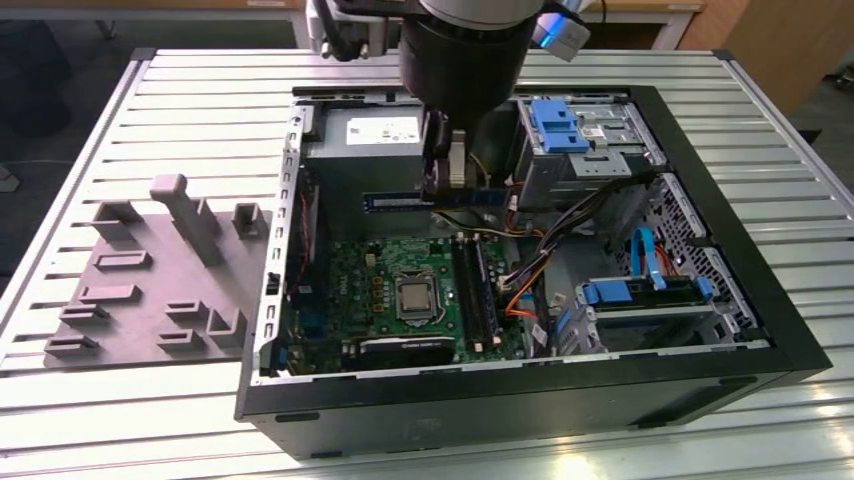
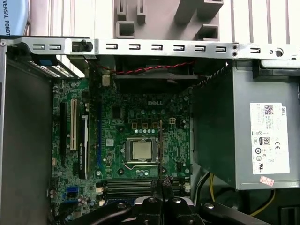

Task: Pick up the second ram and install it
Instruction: 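Pick up the second ram and move it above second insertion slot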

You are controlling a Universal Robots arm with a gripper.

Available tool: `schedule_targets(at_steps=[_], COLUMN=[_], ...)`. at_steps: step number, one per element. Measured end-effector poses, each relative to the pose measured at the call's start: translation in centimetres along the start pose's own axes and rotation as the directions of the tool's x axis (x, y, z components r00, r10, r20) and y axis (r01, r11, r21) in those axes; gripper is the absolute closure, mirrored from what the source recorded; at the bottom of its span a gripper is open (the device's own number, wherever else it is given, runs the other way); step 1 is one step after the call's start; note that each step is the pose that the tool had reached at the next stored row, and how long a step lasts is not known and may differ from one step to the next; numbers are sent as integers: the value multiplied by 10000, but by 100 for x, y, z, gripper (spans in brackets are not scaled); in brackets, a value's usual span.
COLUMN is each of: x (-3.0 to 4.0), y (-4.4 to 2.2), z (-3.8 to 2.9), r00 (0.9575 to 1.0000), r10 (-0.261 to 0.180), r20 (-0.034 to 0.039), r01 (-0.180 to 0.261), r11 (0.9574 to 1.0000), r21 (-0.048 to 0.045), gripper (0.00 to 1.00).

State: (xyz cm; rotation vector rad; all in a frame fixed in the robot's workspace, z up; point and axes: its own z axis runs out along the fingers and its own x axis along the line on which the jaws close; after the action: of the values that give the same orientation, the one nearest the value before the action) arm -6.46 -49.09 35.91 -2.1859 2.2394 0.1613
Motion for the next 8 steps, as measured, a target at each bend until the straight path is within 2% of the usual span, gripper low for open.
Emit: schedule_targets(at_steps=[8], x=[17], y=[-8], z=[71], r00=[10000], r10=[0], r20=[0], r01=[0], r11=[10000], r21=[0], gripper=[88])
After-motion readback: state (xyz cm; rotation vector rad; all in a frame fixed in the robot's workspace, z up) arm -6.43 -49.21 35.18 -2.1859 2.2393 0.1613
